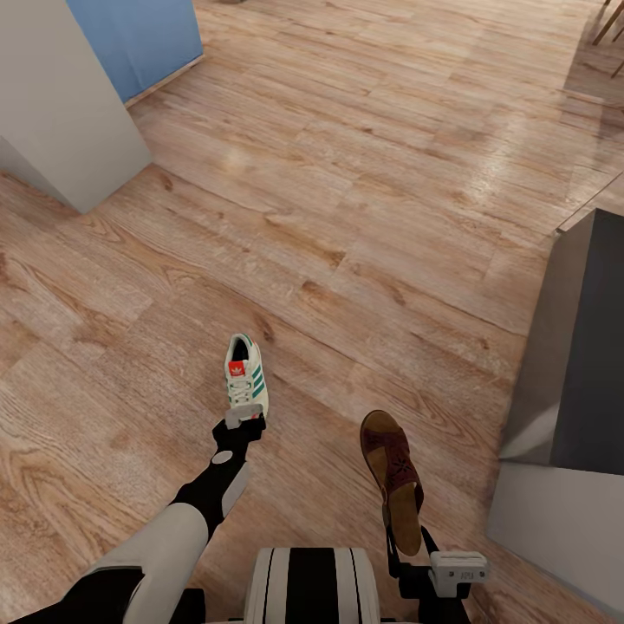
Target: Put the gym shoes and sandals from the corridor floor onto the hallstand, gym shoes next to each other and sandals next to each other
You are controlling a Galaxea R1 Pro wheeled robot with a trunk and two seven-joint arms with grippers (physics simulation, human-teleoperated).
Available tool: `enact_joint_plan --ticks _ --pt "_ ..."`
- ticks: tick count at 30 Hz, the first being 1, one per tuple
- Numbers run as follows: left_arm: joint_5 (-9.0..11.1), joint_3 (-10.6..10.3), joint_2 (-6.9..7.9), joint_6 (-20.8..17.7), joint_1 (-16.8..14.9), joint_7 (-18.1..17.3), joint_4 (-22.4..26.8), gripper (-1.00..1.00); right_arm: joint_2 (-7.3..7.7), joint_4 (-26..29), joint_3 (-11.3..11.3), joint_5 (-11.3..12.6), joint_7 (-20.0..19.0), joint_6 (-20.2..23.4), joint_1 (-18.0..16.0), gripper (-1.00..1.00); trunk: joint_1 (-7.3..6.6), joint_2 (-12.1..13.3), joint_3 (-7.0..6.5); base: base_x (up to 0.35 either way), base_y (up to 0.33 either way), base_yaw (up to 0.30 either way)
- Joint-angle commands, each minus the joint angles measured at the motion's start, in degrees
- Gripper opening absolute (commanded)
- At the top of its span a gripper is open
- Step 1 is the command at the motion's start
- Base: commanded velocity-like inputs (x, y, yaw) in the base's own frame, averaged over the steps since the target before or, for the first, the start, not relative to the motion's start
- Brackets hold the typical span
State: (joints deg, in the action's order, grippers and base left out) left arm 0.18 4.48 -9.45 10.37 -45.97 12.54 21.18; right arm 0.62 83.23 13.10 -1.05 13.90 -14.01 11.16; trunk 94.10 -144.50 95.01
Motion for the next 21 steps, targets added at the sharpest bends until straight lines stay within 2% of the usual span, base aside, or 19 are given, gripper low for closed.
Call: enact_joint_plan --ticks 1,21 --pt "0.0 0.0 0.0 0.0 0.0 0.0 0.0 1.0 0.0 0.0 0.0 0.2 -0.1 -0.1 0.0 -1.0 0.0 0.0 0.0 0.0 0.0 0.0" --pt "0.0 0.0 -0.04 0.0 0.0 -0.1 0.0 1.0 0.0 0.0 0.0 0.2 -0.1 -0.1 -0.1 -1.0 0.0 0.0 0.54 0.0 0.0 0.0"
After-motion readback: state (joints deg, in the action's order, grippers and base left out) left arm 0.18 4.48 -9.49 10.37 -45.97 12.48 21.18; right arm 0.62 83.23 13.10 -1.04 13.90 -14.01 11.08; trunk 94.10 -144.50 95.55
